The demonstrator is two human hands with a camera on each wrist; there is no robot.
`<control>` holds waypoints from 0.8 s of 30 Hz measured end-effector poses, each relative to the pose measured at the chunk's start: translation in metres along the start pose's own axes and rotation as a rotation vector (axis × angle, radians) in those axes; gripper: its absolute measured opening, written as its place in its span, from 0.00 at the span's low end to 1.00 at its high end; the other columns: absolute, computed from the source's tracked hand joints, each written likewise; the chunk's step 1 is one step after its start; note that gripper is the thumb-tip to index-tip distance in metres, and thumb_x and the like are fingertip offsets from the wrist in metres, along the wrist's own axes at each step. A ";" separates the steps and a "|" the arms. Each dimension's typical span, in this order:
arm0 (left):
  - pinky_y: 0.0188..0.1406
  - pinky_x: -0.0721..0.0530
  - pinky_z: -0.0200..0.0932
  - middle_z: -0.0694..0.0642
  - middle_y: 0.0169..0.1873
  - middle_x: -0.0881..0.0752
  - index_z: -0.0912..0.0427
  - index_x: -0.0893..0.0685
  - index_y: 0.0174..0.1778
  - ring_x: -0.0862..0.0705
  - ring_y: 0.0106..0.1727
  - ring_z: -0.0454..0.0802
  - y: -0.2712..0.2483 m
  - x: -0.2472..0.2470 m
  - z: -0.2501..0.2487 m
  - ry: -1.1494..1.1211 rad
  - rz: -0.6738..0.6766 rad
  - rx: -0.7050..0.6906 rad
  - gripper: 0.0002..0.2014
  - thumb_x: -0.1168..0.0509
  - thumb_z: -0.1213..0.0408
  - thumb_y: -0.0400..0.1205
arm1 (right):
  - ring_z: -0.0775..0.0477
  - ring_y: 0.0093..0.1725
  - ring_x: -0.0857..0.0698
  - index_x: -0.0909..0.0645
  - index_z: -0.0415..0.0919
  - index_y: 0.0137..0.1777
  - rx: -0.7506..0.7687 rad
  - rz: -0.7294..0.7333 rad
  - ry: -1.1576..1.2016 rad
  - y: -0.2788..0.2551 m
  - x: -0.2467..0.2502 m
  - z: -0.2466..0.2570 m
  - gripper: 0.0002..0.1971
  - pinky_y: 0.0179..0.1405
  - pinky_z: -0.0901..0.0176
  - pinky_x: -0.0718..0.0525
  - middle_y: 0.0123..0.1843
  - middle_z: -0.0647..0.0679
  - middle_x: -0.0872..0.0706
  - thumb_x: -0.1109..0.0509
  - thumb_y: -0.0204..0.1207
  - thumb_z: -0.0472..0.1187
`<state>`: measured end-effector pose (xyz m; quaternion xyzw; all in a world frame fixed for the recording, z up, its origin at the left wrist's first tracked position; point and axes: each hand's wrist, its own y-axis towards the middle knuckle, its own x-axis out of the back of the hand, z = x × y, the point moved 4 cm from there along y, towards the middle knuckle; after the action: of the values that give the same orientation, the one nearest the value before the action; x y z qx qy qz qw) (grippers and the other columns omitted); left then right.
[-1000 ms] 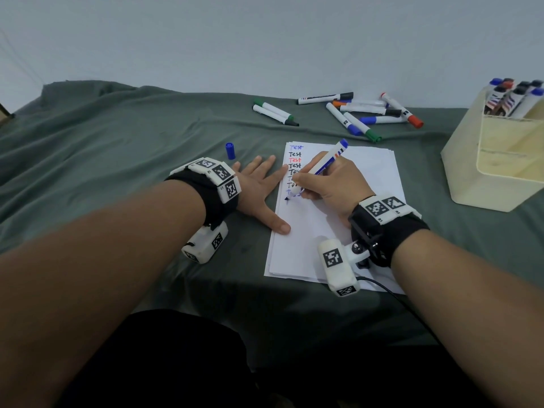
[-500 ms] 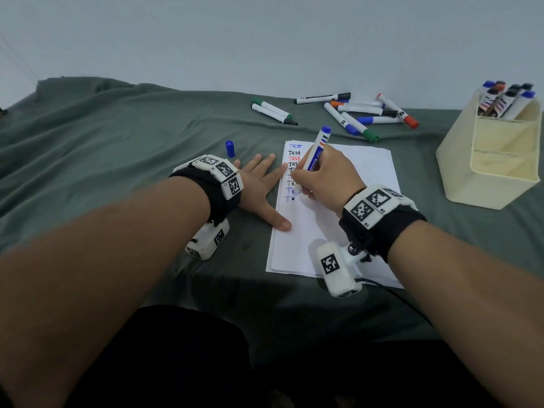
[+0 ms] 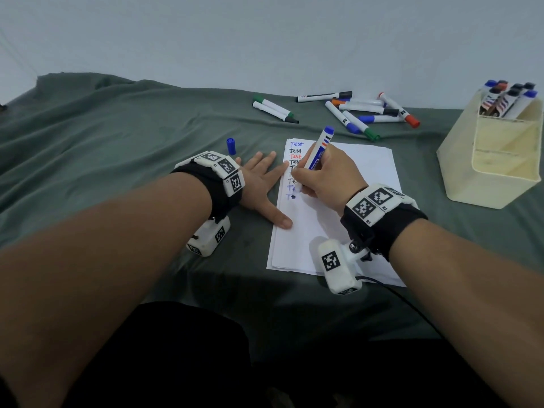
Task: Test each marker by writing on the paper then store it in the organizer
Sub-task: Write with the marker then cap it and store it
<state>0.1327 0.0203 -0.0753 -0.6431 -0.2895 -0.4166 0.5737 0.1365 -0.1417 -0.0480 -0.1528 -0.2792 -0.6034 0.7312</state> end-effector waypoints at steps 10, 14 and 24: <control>0.81 0.63 0.70 0.51 0.83 0.74 0.42 0.74 0.82 0.71 0.84 0.54 -0.001 0.001 0.000 0.007 0.000 0.001 0.78 0.46 0.09 0.40 | 0.48 0.29 0.12 0.18 0.35 0.50 -0.027 -0.033 -0.007 0.000 0.003 -0.001 0.09 0.45 0.47 0.10 0.33 0.45 0.11 0.27 0.73 0.38; 0.81 0.64 0.69 0.50 0.83 0.73 0.41 0.74 0.82 0.71 0.84 0.54 -0.001 0.000 0.000 -0.007 -0.003 0.000 0.78 0.46 0.09 0.40 | 0.48 0.32 0.13 0.19 0.35 0.52 -0.042 -0.069 -0.017 0.001 0.005 -0.004 0.10 0.44 0.48 0.10 0.39 0.42 0.11 0.27 0.74 0.39; 0.80 0.65 0.69 0.51 0.83 0.73 0.41 0.74 0.82 0.71 0.84 0.54 -0.001 0.001 -0.002 -0.006 0.006 0.001 0.80 0.47 0.09 0.37 | 0.47 0.34 0.13 0.21 0.41 0.45 -0.041 -0.025 0.004 -0.001 0.003 0.001 0.06 0.46 0.44 0.10 0.36 0.44 0.11 0.27 0.72 0.37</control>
<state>0.1319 0.0188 -0.0738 -0.6449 -0.2894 -0.4128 0.5744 0.1356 -0.1431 -0.0456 -0.1630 -0.2670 -0.6186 0.7207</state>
